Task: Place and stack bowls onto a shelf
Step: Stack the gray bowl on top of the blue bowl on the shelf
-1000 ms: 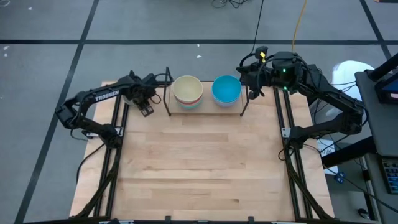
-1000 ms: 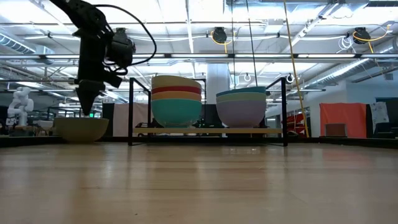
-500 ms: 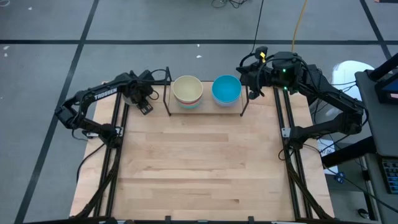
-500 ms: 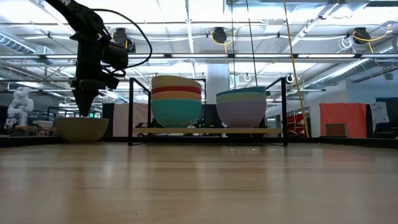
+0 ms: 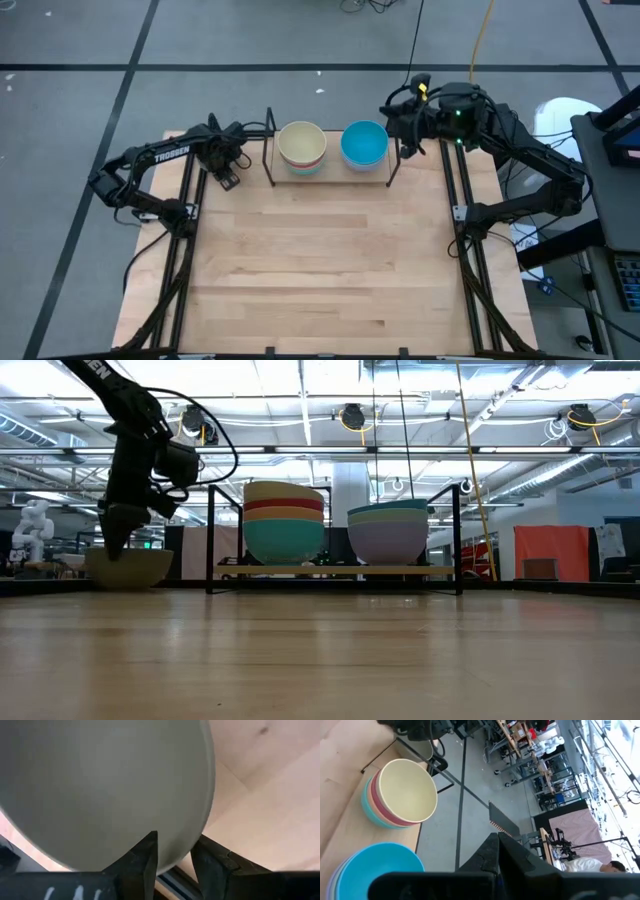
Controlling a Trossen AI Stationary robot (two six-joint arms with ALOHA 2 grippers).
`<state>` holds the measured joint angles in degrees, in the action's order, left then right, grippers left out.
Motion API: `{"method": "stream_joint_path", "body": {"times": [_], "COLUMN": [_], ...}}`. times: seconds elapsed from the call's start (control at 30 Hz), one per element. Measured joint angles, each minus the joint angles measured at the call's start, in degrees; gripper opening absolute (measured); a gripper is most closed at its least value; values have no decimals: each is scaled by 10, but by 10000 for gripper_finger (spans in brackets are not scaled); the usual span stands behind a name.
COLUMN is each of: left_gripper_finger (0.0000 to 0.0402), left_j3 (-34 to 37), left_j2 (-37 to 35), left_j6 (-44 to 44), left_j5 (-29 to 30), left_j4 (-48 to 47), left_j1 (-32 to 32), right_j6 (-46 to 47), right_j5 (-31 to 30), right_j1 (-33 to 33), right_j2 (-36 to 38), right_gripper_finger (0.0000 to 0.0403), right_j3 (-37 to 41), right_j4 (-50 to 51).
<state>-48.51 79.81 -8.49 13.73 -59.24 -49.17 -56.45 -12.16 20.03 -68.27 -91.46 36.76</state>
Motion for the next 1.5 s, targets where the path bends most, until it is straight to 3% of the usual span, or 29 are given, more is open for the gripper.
{"method": "stream_joint_path", "body": {"times": [0.13,0.27,0.5,0.7,0.9,1.03,1.13,1.37,1.5], "left_gripper_finger": [84,18,10,10,10,10,10,10,10], "left_j3": [0,-1,-18,-75,-188,-292,-370,-510,-564], "left_j2": [0,0,0,0,1,0,0,0,4], "left_j6": [1,1,77,86,64,50,44,45,64], "left_j5": [0,-15,9,15,29,75,78,88,89], "left_j4": [0,4,3,-14,-68,-127,-158,-188,-187], "left_j1": [0,2,12,24,33,41,49,97,126], "right_j6": [0,-2,-2,-2,2,2,2,2,19], "right_j5": [0,0,0,0,0,0,-2,-90,-103], "right_j1": [0,0,0,0,0,0,0,0,0], "right_j2": [0,0,0,0,0,0,1,15,32], "right_gripper_finger": [0,0,0,0,0,0,0,0,0], "right_j3": [0,0,0,0,0,0,0,0,0], "right_j4": [-9,-10,-12,-16,-14,-17,-15,-13,-13]}}
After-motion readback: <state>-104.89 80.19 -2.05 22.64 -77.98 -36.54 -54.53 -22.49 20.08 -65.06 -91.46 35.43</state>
